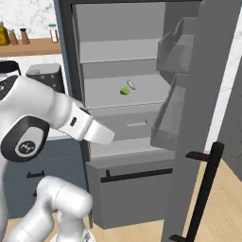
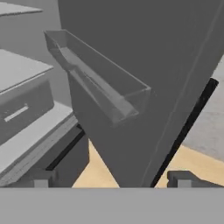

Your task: Grab a lemon wedge from the fridge and one ice cube from the ice bowl, and put them in the glass of lemonade.

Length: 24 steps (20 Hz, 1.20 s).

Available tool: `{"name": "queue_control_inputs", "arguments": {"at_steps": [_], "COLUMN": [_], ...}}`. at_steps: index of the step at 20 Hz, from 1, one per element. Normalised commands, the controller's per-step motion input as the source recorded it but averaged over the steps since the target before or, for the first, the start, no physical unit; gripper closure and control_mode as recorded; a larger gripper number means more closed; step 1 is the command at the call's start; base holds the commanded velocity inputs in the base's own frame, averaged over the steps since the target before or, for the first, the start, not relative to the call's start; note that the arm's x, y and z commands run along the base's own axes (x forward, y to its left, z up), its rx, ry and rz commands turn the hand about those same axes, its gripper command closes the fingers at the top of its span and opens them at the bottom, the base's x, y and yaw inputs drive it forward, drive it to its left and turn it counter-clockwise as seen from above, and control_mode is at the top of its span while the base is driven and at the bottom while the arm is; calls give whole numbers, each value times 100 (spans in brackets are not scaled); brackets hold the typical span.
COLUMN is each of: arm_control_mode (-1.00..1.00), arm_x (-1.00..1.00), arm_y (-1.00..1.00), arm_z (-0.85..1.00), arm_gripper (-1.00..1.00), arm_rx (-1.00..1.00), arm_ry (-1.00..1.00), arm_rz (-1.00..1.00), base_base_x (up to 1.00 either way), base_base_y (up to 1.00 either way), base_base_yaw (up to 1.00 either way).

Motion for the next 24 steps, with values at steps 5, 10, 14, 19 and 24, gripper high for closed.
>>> {"name": "queue_control_inputs", "arguments": {"at_steps": [5, 10, 14, 19, 24], "arm_control_mode": [-100, -100, -100, -100, -100], "arm_x": [100, 100, 67, 55, 51], "arm_y": [6, -40, -85, -98, -100], "arm_z": [-16, -16, -3, -17, -21], "arm_gripper": [-100, -100, -100, -100, -100], "arm_rx": [-43, -28, -3, 2, 5], "arm_ry": [30, 24, 12, 6, 7], "arm_rz": [-20, -13, -5, -3, -2], "base_base_x": [0, 0, 0, 0, 0], "base_base_y": [0, 0, 0, 0, 0], "base_base_yaw": [0, 0, 0, 0, 0]}}
